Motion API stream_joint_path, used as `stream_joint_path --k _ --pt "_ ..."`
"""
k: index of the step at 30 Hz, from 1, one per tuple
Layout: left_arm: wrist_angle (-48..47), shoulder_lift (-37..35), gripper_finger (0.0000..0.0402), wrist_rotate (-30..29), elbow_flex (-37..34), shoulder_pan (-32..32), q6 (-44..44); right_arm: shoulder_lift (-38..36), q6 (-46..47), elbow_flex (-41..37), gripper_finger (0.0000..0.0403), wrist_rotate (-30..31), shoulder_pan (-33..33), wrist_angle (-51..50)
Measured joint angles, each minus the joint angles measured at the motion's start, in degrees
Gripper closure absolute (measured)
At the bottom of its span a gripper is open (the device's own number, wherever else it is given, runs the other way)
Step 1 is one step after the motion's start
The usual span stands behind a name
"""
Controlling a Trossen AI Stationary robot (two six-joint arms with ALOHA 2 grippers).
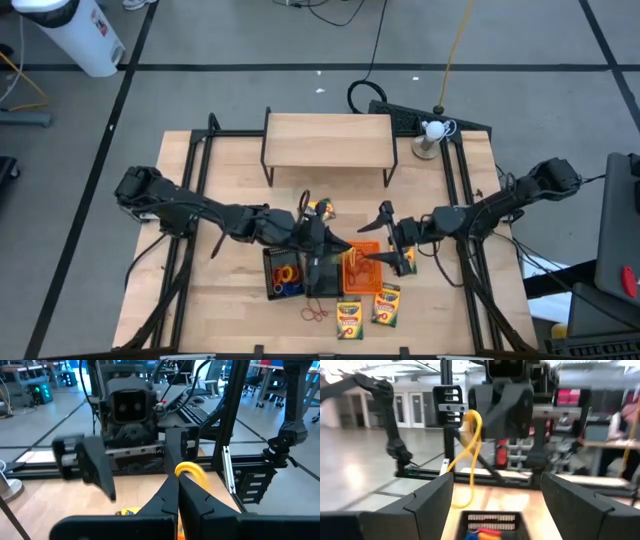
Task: Pick & Place Office Desk Supplies
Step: Put the yellow rubber band into the orange bin
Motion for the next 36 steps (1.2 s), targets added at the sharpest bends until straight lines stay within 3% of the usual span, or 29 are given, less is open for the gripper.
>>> stream_joint_path --k 4,9,20,36 --pt "0.8 0.0 0.0401 0.0 0.0 0.8 0.6 0.0 5.8 0.0 0.0115 -5.2 -3.1 -0.4" --pt "0.7 0.0 0.0401 0.0 0.0 1.7 0.4 0.0 6.6 0.0 0.0115 -6.1 -4.0 -1.1" --pt "2.1 0.0 0.0401 1.5 0.0 3.0 0.8 0.0 9.6 0.0 0.0115 -14.4 -5.2 -0.8" --pt "2.2 0.0 0.0401 1.7 0.0 4.2 0.8 0.0 9.6 0.0 0.0115 -17.9 -5.2 -0.8"
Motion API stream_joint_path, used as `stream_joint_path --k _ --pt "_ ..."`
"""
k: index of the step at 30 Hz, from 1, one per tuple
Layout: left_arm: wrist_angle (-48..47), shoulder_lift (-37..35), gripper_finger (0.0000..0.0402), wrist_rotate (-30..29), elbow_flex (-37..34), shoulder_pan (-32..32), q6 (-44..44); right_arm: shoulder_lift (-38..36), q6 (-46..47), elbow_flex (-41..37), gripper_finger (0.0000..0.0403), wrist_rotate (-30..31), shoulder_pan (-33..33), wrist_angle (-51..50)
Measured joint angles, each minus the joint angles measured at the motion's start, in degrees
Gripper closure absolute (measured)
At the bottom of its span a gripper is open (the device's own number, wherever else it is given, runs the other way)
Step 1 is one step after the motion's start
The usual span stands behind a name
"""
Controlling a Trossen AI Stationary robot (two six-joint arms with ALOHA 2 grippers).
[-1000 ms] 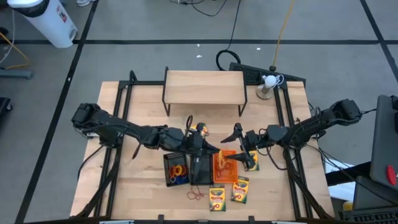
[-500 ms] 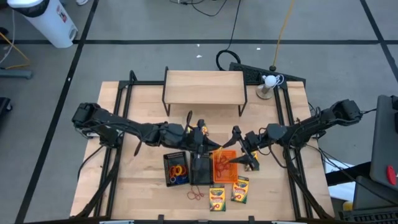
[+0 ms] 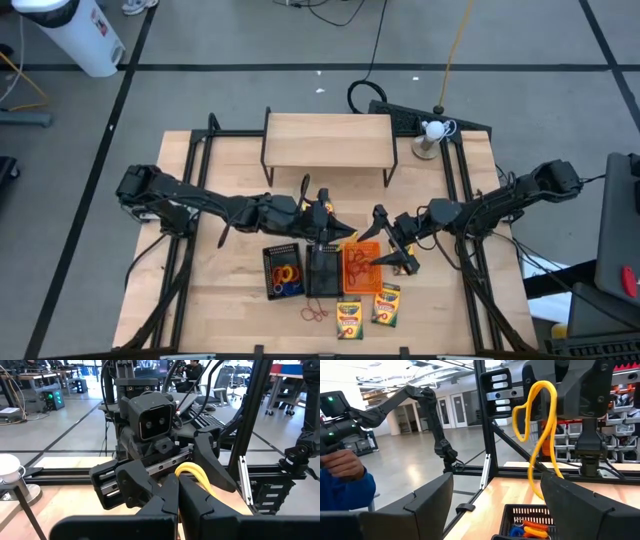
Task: Pick & Place Office Desk Supplies
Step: Put the yellow rubber band into the orange bin
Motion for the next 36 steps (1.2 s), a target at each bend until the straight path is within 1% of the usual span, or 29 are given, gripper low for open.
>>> stream_joint_path --k 7,11,15,18,20,22,24,27,28,29,36 --pt "3.6 1.6 0.0401 0.3 0.0 0.1 0.1 0.0 0.0 0.0 0.0115 0.0 -0.3 0.4" --pt "6.3 3.2 0.0401 2.8 0.0 1.0 -0.1 0.7 0.0 0.0 0.0115 0.2 -0.9 0.3" --pt "6.9 4.1 0.0401 4.0 0.0 2.1 -1.2 2.2 0.0 0.0 0.0116 0.2 -1.6 1.3" --pt "6.9 4.0 0.0401 4.1 0.0 2.6 -1.6 3.2 0.0 0.0 0.0127 2.2 -2.0 1.6" --pt "6.9 4.0 0.0401 4.1 0.0 2.7 -1.7 3.7 0.0 0.0 0.015 4.7 -2.2 0.8" --pt "6.9 4.0 0.0401 4.1 0.0 2.7 -1.6 4.6 0.0 0.0 0.0189 6.7 -2.3 0.9" --pt "6.9 4.0 0.0401 4.2 0.0 2.7 -1.5 5.3 0.0 0.0 0.0244 8.9 -2.2 0.9" --pt "6.7 4.0 0.0401 4.2 0.0 2.7 -1.5 6.0 -1.0 0.0 0.0348 10.1 -2.3 1.7" --pt "6.6 4.0 0.0401 4.2 0.0 2.7 -1.5 6.1 -2.1 0.0 0.0375 10.7 -2.3 1.7" --pt "6.6 4.0 0.0401 4.2 0.0 2.7 -1.7 6.1 -3.0 0.0 0.0387 10.8 -2.2 1.7" --pt "6.3 4.0 0.0382 4.2 0.0 1.9 -2.2 5.8 -3.1 0.0 0.0399 10.8 -2.1 1.8"
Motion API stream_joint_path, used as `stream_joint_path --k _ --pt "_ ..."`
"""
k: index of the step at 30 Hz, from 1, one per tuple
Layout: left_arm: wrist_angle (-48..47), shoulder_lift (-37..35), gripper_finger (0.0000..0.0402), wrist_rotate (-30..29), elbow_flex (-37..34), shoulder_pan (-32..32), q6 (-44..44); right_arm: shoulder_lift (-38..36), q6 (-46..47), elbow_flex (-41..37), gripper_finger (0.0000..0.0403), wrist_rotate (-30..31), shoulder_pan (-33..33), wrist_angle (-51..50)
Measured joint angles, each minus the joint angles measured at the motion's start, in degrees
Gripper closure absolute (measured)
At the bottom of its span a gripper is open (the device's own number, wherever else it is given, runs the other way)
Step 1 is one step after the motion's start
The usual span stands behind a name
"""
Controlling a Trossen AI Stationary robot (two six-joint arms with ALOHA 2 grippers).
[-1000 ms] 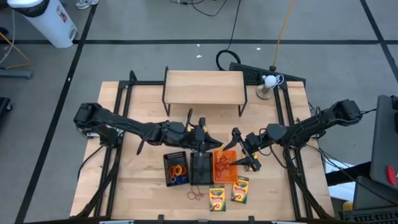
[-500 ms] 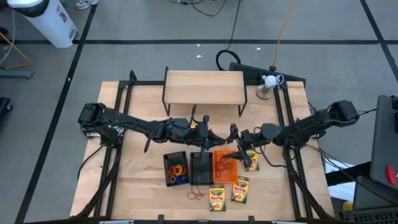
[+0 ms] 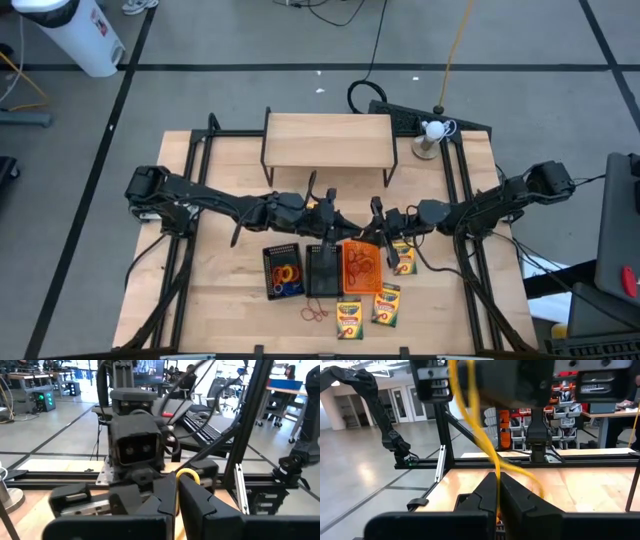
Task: Pick & Place Office Desk Supplies
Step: Put the yellow rubber band into the orange bin
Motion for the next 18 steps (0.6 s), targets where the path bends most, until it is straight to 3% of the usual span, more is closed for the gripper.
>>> stream_joint_path --k 7,18 --pt "-1.0 0.0 0.0332 0.0 0.0 -0.9 2.8 0.0 0.0 0.0 0.0401 -0.2 0.0 -0.1" --pt "-1.9 -0.4 0.0206 -0.4 0.0 -0.9 4.3 0.0 -0.6 0.0 0.0402 -3.6 0.0 -0.1"
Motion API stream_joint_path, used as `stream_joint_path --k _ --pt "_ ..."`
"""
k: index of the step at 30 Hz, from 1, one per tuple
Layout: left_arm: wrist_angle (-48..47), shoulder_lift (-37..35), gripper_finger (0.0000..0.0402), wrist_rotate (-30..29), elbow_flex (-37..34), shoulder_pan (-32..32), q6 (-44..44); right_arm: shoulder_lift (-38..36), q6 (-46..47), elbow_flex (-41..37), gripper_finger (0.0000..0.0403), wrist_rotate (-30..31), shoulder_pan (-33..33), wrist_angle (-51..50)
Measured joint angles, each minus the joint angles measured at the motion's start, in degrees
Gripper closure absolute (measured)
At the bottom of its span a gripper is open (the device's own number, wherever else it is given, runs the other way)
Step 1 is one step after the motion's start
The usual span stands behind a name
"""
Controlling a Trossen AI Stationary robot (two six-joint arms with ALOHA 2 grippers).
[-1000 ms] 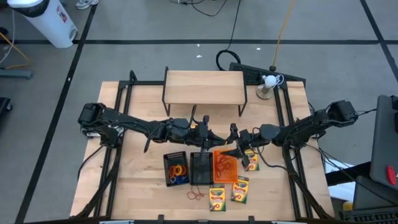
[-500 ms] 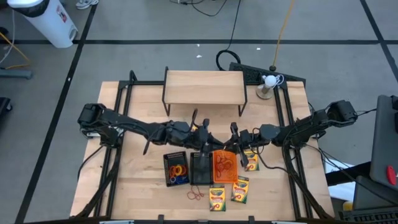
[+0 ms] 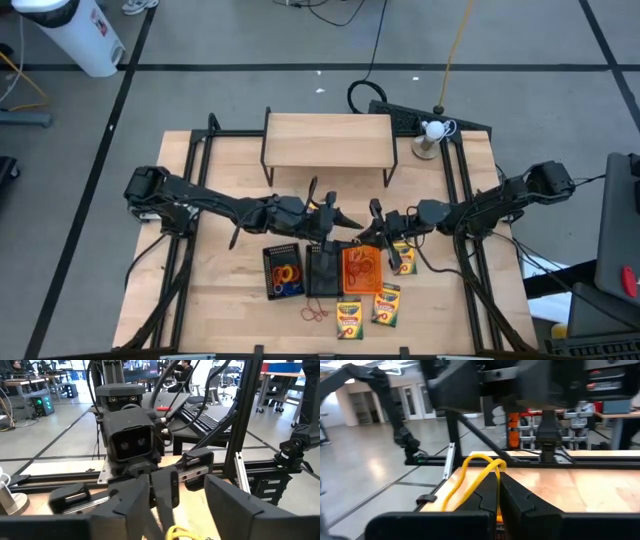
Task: Pick & Place Office Desk Supplies
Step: Put the yellow rubber band into the orange bin
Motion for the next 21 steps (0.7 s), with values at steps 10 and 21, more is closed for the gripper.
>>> stream_joint_path --k 10,21 --pt "-7.0 -2.3 0.0163 -0.3 0.0 -1.9 -1.4 -2.0 -4.5 0.0 0.0402 -11.6 -0.9 -16.3" --pt "-13.0 -4.9 0.0163 -5.0 0.0 -3.8 -2.3 -2.0 6.1 9.0 0.0403 -5.1 3.1 -46.5"
